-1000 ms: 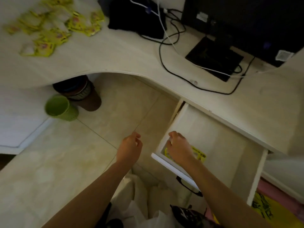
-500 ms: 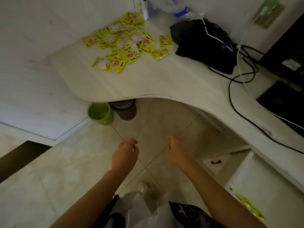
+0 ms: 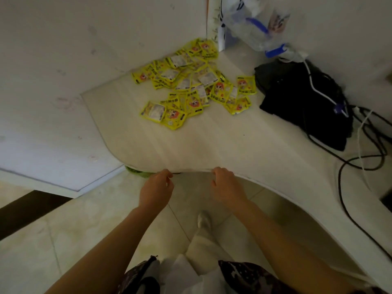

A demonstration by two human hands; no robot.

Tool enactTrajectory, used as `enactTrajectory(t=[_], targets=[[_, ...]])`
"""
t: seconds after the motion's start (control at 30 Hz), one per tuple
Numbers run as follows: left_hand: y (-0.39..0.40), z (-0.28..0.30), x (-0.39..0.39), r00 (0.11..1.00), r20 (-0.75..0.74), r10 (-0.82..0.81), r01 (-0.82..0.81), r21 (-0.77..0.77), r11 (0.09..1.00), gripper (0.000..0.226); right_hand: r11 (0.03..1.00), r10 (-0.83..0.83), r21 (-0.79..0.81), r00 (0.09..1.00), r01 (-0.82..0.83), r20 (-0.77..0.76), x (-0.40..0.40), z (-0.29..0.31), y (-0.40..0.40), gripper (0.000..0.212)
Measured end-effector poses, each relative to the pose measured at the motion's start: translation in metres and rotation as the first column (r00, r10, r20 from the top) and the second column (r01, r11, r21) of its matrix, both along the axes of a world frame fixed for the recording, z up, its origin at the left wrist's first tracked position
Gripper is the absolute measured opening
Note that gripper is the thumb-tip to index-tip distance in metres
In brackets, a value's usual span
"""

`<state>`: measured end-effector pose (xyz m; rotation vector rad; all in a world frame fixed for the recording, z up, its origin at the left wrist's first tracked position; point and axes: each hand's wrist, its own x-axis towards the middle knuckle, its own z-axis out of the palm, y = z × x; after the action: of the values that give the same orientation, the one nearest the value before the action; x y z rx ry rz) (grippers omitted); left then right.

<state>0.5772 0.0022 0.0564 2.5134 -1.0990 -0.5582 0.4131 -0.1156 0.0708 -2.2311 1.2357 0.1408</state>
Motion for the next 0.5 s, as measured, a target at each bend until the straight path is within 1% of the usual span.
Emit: enactTrajectory(t=[0.17, 0.3, 0.5], targets=[[-0.05, 0.0, 0.042, 0.999, -0.03, 0.023, -0.022, 0.034, 0.999, 0.023, 0.995, 0.103, 0.008, 0.995, -0.103, 0.0, 0.049, 0.007, -0.063, 0.032], [-0.084, -0.003, 0.082, 1.0, -0.014, -0.008, 0.009, 0.097, 0.995, 0.025, 0.985, 0.173, 0.005, 0.985, -0.173, -0.001, 0.09, 0.011, -0.104, 0.034], [-0.133, 0.001, 0.154, 0.99, 0.084, -0.113, 0.103, 0.113, 0.988, 0.033, 0.977, 0.215, 0.004, 0.977, -0.215, 0.004, 0.155, 0.01, -0.144, 0.034]])
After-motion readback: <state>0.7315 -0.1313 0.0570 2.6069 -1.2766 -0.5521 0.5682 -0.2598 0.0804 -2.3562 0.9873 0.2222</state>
